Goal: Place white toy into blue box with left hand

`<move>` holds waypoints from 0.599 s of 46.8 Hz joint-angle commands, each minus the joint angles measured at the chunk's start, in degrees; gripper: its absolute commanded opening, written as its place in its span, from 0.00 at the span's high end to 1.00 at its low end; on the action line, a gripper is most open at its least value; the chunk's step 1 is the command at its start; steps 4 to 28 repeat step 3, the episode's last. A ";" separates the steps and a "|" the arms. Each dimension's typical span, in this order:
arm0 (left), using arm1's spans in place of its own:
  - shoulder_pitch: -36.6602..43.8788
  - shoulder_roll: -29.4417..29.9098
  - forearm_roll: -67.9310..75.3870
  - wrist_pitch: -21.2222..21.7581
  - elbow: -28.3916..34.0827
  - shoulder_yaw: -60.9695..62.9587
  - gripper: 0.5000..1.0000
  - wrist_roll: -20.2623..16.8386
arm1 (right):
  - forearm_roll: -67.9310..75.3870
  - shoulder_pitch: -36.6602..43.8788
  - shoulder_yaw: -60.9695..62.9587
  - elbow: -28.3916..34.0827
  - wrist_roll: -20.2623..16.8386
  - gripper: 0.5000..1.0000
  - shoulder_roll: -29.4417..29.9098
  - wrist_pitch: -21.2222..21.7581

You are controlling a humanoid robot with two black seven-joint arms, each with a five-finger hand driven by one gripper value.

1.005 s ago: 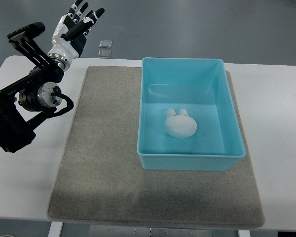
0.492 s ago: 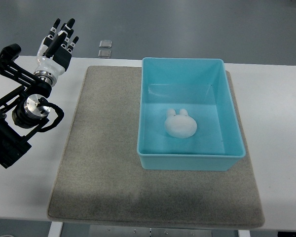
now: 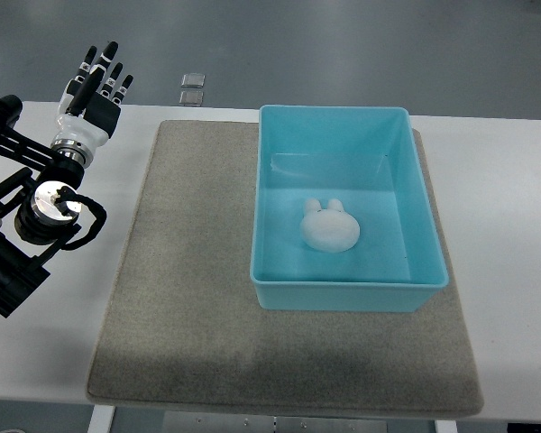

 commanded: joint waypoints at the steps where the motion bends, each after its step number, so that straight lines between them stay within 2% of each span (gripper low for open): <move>1: 0.00 0.00 0.00 0.28 -0.07 -0.49 0.00 0.00 | -0.23 0.00 0.01 0.18 0.00 0.13 0.00 0.20; 28: 0.00 0.00 0.00 0.28 -0.07 -0.67 0.00 0.00 | -0.32 0.00 -0.08 0.18 0.00 0.13 0.00 0.11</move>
